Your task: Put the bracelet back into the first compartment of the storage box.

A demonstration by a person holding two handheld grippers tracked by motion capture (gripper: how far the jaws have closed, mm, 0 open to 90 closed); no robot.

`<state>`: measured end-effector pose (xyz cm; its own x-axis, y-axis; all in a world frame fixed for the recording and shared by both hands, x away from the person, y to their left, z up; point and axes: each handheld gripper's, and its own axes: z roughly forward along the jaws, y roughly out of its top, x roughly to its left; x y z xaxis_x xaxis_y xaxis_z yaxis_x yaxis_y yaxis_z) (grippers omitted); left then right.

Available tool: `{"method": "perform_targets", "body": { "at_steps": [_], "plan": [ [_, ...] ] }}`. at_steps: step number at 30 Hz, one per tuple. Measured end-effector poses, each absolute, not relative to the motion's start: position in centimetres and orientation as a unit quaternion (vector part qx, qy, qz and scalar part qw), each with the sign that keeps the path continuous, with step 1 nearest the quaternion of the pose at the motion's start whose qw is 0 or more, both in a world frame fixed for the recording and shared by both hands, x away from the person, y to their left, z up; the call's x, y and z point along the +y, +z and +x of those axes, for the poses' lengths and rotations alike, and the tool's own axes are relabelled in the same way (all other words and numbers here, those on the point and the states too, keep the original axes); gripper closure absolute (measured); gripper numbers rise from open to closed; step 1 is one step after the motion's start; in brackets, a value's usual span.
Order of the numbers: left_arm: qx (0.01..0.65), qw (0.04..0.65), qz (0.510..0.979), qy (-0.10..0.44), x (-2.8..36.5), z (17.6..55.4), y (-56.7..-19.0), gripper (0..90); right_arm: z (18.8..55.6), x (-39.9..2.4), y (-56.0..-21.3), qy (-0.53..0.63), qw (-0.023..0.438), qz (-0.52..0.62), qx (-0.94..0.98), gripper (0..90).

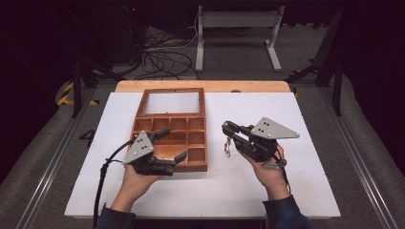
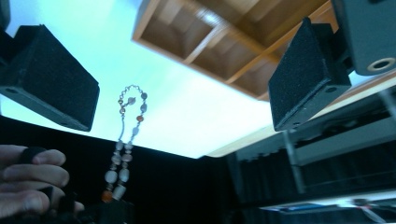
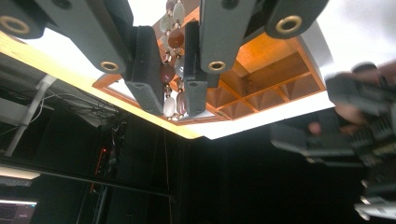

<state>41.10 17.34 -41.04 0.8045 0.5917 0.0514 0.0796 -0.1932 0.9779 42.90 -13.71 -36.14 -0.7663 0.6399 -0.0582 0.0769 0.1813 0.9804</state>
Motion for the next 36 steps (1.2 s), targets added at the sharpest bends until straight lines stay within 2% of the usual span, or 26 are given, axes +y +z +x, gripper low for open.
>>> {"method": "perform_targets", "body": {
  "at_steps": [9,15,23,25,31,36],
  "plan": [
    [0.207,0.607,0.744,0.187,11.5,42.8,-41.7,14.6,42.7,-14.0,-35.9,0.599,0.233,0.239,0.728,78.9],
    [0.196,0.606,0.751,0.172,8.8,43.8,-42.2,24.7,42.5,-14.1,-35.8,0.605,0.230,0.233,0.726,78.9],
    [0.185,0.609,0.754,0.161,6.7,44.3,-42.5,32.8,42.4,-13.9,-35.9,0.606,0.228,0.230,0.727,78.8],
    [0.182,0.606,0.757,0.163,6.5,44.3,-42.6,41.7,42.4,-13.9,-35.9,0.608,0.227,0.231,0.725,78.8],
    [0.182,0.602,0.758,0.172,6.5,44.2,-42.5,78.3,42.3,-14.1,-35.8,0.613,0.228,0.233,0.720,78.8],
    [0.195,0.604,0.752,0.176,6.9,44.3,-42.1,83.9,42.3,-14.3,-35.7,0.615,0.228,0.236,0.718,78.8]
  ]
}}
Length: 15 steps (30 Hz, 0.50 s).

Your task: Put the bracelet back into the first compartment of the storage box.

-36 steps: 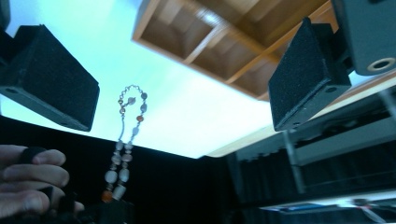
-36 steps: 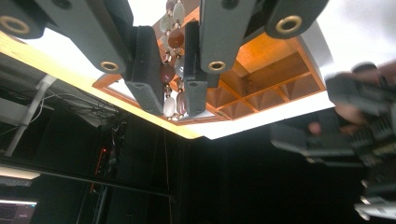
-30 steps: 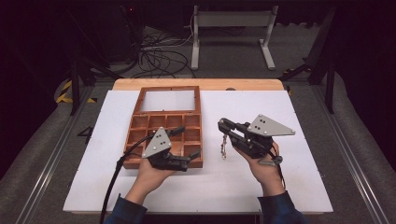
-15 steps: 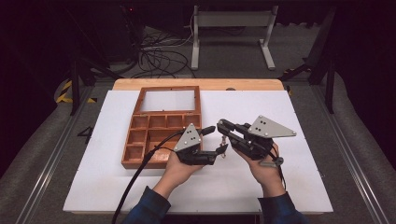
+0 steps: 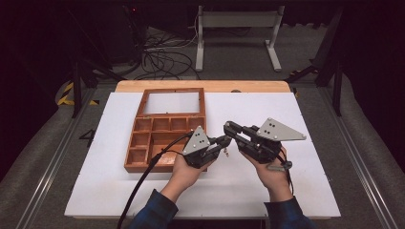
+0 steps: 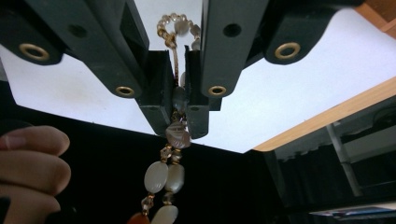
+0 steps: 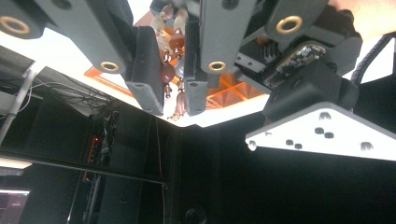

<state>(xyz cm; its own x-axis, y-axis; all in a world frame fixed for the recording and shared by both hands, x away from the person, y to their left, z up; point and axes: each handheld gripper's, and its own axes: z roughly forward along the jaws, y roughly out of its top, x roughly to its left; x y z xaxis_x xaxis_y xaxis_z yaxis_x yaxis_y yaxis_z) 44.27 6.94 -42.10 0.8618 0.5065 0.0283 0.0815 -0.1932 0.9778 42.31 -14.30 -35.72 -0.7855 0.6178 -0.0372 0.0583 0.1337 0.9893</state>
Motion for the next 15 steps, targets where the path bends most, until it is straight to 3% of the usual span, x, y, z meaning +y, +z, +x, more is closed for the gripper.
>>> {"method": "perform_targets", "body": {
  "at_steps": [15],
  "plan": [
    [0.215,0.608,0.735,0.209,9.3,44.8,-40.3,84.3,42.6,-13.8,-36.4,0.608,0.210,0.235,0.729,77.0]
  ]
}}
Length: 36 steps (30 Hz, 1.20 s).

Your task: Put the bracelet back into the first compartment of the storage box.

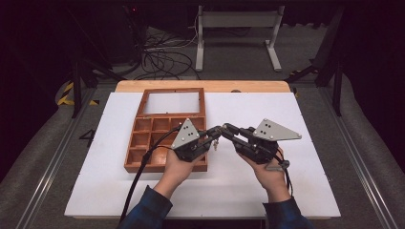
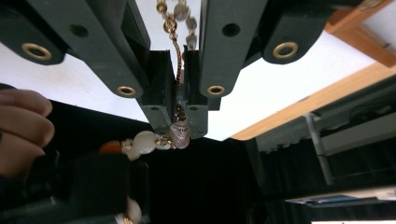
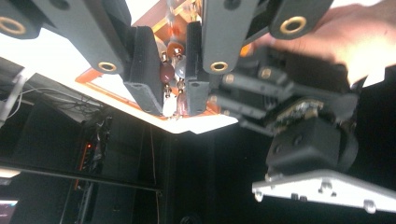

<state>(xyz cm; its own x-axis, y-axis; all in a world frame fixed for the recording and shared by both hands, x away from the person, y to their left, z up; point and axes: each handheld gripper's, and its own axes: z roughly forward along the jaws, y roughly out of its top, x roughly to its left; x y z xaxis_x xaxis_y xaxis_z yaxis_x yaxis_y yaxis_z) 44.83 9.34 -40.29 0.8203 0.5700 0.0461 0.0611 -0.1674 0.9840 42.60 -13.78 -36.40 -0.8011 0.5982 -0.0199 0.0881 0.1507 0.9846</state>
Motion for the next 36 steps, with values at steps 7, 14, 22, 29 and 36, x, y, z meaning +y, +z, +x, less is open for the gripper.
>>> {"method": "perform_targets", "body": {
  "at_steps": [7,14,22,29,36],
  "plan": [
    [0.218,0.607,0.732,0.217,10.7,45.2,-39.7,84.3,42.8,-13.4,-37.1,0.604,0.199,0.235,0.735,65.8],
    [0.222,0.600,0.732,0.234,12.1,45.7,-39.1,84.3,42.8,-13.7,-37.4,0.605,0.202,0.245,0.731,53.0],
    [0.232,0.597,0.726,0.250,13.7,46.0,-38.7,84.3,42.7,-15.4,-38.4,0.606,0.207,0.268,0.720,40.0],
    [0.238,0.585,0.729,0.264,15.4,46.4,-38.4,84.3,42.5,-17.2,-39.2,0.597,0.220,0.285,0.717,34.9],
    [0.252,0.573,0.731,0.272,17.3,46.8,-38.4,84.2,41.9,-18.8,-39.9,0.582,0.247,0.296,0.716,31.6]
  ]
}}
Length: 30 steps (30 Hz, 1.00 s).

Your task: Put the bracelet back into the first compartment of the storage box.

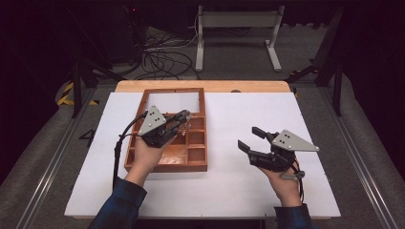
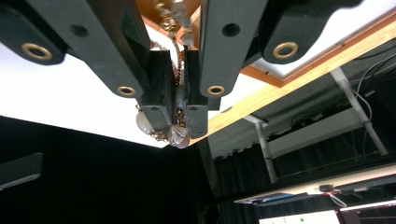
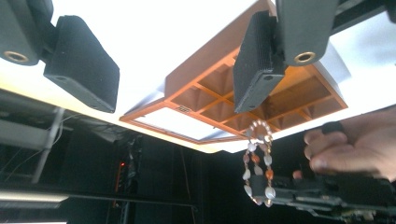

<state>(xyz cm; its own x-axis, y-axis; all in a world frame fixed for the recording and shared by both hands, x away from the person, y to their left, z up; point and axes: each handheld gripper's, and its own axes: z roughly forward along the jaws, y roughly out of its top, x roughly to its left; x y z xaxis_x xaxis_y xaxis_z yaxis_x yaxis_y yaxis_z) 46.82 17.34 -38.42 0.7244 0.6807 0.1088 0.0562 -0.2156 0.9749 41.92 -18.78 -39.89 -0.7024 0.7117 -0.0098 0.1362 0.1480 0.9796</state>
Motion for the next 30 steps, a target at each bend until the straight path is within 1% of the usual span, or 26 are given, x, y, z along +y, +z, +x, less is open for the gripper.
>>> {"method": "perform_targets", "body": {
  "at_steps": [12,16,21,26,30],
  "plan": [
    [0.276,0.569,0.717,0.295,20.7,47.5,-37.9,84.2,41.2,-20.5,-40.8,0.586,0.264,0.309,0.701,27.9],
    [0.282,0.568,0.713,0.300,21.9,47.7,-37.7,84.2,41.2,-20.7,-41.0,0.589,0.262,0.310,0.698,24.7],
    [0.288,0.571,0.707,0.301,22.9,47.8,-37.6,84.1,41.4,-20.9,-41.2,0.592,0.274,0.317,0.688,18.9],
    [0.292,0.563,0.707,0.311,23.8,48.2,-37.5,84.1,41.4,-21.0,-41.3,0.593,0.277,0.318,0.686,17.0],
    [0.298,0.567,0.704,0.307,24.5,48.4,-37.5,84.1,41.6,-21.0,-41.5,0.592,0.270,0.318,0.690,13.8]
  ]
}}
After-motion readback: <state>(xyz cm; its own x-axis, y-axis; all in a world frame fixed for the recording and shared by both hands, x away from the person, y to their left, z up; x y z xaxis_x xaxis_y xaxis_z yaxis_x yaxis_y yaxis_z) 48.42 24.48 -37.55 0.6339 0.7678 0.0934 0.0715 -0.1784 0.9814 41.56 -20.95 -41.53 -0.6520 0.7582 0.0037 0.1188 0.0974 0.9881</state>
